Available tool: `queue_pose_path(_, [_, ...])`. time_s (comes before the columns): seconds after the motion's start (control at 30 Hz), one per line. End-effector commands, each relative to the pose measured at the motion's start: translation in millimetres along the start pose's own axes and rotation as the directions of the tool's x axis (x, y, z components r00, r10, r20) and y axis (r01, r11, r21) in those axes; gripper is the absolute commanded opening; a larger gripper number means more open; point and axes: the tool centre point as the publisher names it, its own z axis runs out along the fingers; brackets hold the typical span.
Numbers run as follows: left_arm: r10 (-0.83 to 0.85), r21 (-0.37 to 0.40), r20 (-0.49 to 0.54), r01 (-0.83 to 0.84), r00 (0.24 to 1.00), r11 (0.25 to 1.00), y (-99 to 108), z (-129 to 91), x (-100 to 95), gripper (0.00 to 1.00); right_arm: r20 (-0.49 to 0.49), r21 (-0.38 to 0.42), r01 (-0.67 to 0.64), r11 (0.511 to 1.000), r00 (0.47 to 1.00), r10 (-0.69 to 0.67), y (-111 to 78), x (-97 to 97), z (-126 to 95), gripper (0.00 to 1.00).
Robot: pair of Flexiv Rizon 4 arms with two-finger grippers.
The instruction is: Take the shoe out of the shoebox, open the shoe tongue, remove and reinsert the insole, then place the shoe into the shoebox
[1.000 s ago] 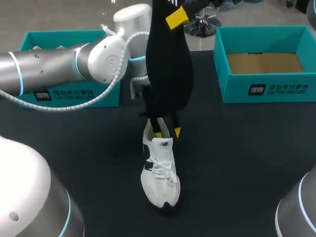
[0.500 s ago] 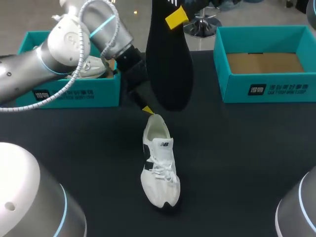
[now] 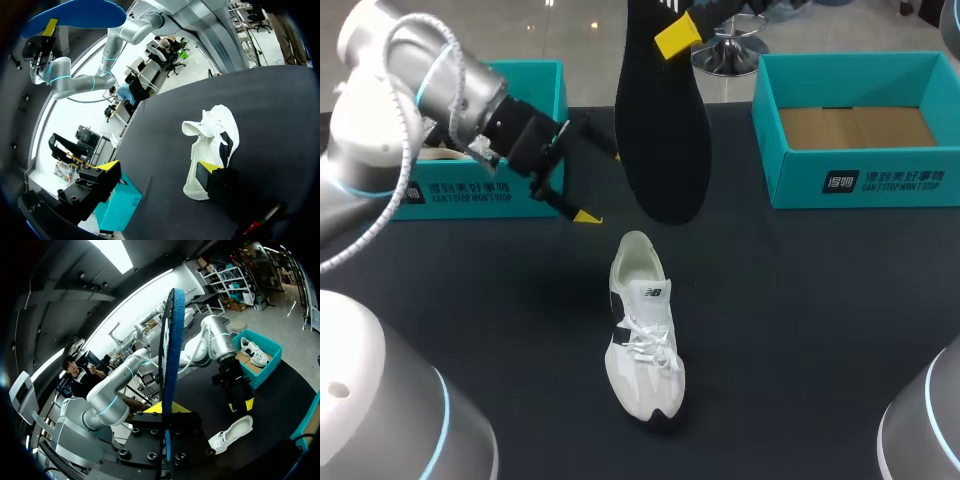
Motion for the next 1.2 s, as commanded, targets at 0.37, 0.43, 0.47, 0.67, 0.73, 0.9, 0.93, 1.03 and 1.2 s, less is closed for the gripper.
queue_pose_path(0.37, [0.101, -0.025, 0.833, -0.145, 0.544, 0.989, -6, -4, -9.7, 1.00, 0.001, 0.004, -0.001, 1.000, 1.000, 0.001, 1.6, -0.5, 0, 0.00])
queue_pose_path(0.43, [0.126, -0.029, 0.828, -0.183, 0.547, 0.983, -8, -5, -14.1, 1.00, 0.001, 0.004, -0.001, 1.000, 1.000, 0.001, 1.6, -0.5, 0, 0.00])
queue_pose_path(0.47, [0.145, -0.038, 0.825, -0.201, 0.546, 0.979, -9, -6, -16.2, 1.00, 0.001, 0.004, -0.001, 1.000, 1.000, 0.001, 1.6, -0.5, 0, 0.00])
queue_pose_path(0.67, [0.236, -0.067, 0.796, -0.307, 0.558, 0.949, -14, -12, -27.2, 1.00, 0.001, 0.004, -0.001, 1.000, 1.000, 0.001, 1.6, -0.5, 0, 0.00])
queue_pose_path(0.73, [0.259, -0.070, 0.784, -0.335, 0.564, 0.940, -14, -14, -31.0, 1.00, 0.001, 0.004, -0.001, 1.000, 1.000, 0.001, 1.6, -0.5, 0, 0.00])
queue_pose_path(0.9, [0.336, -0.117, 0.764, -0.394, 0.551, 0.912, -17, -17, -45.9, 1.00, 0.001, 0.004, -0.001, 1.000, 1.000, 0.001, 1.6, -0.5, 0, 0.00])
queue_pose_path(0.93, [0.353, -0.126, 0.758, -0.407, 0.549, 0.905, -18, -17, -49.5, 1.00, 0.001, 0.004, -0.001, 1.000, 1.000, 0.001, 1.6, -0.5, 0, 0.00])
queue_pose_path(1.03, [0.407, -0.149, 0.720, -0.447, 0.562, 0.882, -20, -14, -60.7, 1.00, 0.001, 0.004, -0.001, 1.000, 1.000, 0.001, 1.6, -0.5, 0, 0.00])
queue_pose_path(1.2, [0.488, -0.208, 0.641, -0.477, 0.592, 0.854, -18, -15, -74.6, 1.00, 0.001, 0.004, -0.001, 1.000, 1.000, 0.001, 1.6, -0.5, 0, 0.00])
